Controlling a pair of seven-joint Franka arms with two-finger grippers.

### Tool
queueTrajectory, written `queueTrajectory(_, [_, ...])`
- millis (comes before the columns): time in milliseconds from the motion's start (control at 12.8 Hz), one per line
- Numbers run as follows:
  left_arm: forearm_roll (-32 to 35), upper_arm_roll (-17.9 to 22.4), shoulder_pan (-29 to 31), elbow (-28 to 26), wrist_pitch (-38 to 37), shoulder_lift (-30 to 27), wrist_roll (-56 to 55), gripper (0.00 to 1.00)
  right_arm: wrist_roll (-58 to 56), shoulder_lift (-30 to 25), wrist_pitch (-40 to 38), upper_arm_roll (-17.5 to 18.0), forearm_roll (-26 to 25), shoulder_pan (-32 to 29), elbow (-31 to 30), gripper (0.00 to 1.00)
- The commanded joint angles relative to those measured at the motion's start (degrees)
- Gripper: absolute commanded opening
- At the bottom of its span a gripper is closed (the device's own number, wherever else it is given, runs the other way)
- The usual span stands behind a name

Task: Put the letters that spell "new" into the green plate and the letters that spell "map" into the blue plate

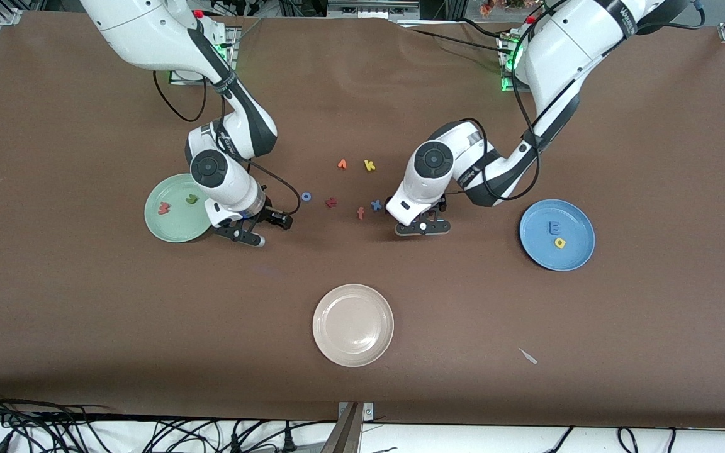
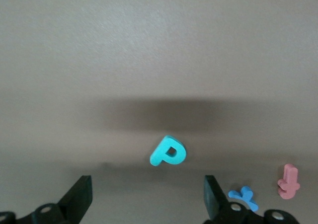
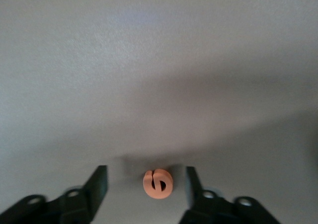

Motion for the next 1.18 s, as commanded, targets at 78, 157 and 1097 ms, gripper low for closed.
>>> queueTrajectory(78, [2.82, 0.95, -1.89, 1.37, 0.87, 1.73, -1.92, 0.94, 0.50, 0.42, 1.13, -0.56, -2.65, 1.16, -1.50, 0.62])
queueTrajectory(157, [3.34, 1.22, -2.42, 2.43, 0.87, 2.78, -1.84, 0.92, 0.59, 0.59, 1.13, -0.56, -3.18, 1.16, -1.59, 0.61])
queueTrajectory(1097, [7.04, 2.89, -4.09, 4.72, 0.78, 5.17, -1.83, 0.64, -4.39, -5.37, -7.12, -4.50, -5.74, 0.80, -0.28, 0.23])
